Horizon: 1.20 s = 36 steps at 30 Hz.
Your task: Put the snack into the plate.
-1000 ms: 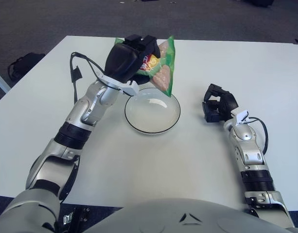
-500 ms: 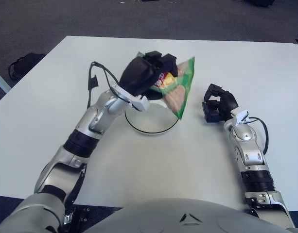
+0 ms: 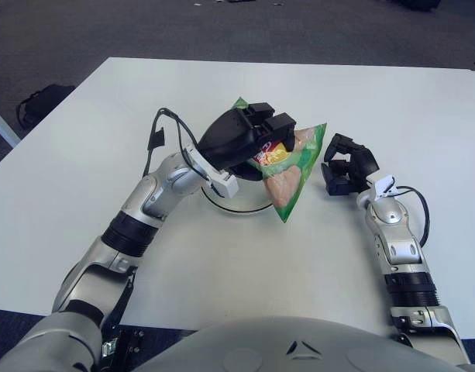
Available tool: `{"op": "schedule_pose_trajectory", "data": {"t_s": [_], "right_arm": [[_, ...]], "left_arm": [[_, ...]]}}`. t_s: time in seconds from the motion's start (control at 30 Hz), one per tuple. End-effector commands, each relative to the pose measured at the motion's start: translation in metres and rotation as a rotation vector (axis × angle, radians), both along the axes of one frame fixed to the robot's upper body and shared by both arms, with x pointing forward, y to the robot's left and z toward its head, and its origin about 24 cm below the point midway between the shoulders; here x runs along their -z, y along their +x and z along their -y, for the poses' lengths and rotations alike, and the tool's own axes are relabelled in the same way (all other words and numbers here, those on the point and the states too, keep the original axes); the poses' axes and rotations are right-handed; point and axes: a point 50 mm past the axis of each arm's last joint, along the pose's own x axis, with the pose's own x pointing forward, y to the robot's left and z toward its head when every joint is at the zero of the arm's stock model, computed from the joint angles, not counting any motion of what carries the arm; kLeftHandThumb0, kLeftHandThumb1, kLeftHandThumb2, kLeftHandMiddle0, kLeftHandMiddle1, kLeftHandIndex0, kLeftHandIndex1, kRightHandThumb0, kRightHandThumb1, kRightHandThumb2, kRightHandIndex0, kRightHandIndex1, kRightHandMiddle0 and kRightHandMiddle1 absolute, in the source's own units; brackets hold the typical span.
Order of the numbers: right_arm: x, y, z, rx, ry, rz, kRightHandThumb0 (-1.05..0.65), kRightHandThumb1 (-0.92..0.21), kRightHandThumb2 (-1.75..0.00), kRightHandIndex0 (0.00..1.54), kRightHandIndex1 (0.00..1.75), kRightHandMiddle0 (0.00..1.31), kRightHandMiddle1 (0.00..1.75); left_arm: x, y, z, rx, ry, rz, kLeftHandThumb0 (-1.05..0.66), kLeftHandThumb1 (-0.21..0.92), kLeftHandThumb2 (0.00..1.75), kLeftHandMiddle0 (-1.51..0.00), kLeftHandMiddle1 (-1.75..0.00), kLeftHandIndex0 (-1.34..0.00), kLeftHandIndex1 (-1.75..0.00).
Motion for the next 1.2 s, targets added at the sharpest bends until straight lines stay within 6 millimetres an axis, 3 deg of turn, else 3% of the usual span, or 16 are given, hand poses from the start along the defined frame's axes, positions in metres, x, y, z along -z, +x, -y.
{"op": "schedule_pose_trajectory", "data": {"t_s": [0.0,0.43,0.97,1.13,1.17], "right_arm": [[0.031,-0.013,0.002,0.024,-0.02,-0.165,-0.48,-0.34,-1.28,1.22,1.75,0.6,1.75],[0.031,-0.013,0.003,0.017,-0.027,-0.163,-0.47,-0.35,-1.28,1.21,1.75,0.59,1.75],[0.031,-0.012,0.004,0.013,-0.032,-0.165,-0.47,-0.35,-1.27,1.21,1.75,0.59,1.75],[0.031,-0.013,0.004,0.011,-0.032,-0.166,-0.47,-0.35,-1.27,1.22,1.75,0.59,1.75],[0.031,-0.013,0.004,0.011,-0.031,-0.167,-0.47,-0.35,-1.27,1.22,1.75,0.59,1.75]], "left_arm": [[0.012,-0.001,-0.003,-0.02,0.103,-0.008,0.0,0.04,1.62,-0.84,-1.69,-0.59,-1.75],[0.023,-0.006,-0.003,-0.033,0.235,0.012,0.0,0.09,1.59,-0.79,-1.74,-0.55,-1.75],[0.027,-0.004,-0.005,-0.059,0.292,0.074,0.0,-0.04,1.73,-0.89,-1.75,-0.65,-1.74],[0.028,-0.001,-0.006,-0.047,0.342,0.071,0.0,-0.06,1.74,-0.91,-1.75,-0.68,-1.7],[0.028,-0.001,-0.006,-0.044,0.352,0.071,-0.01,-0.02,1.69,-0.85,-1.75,-0.67,-1.7]]}}
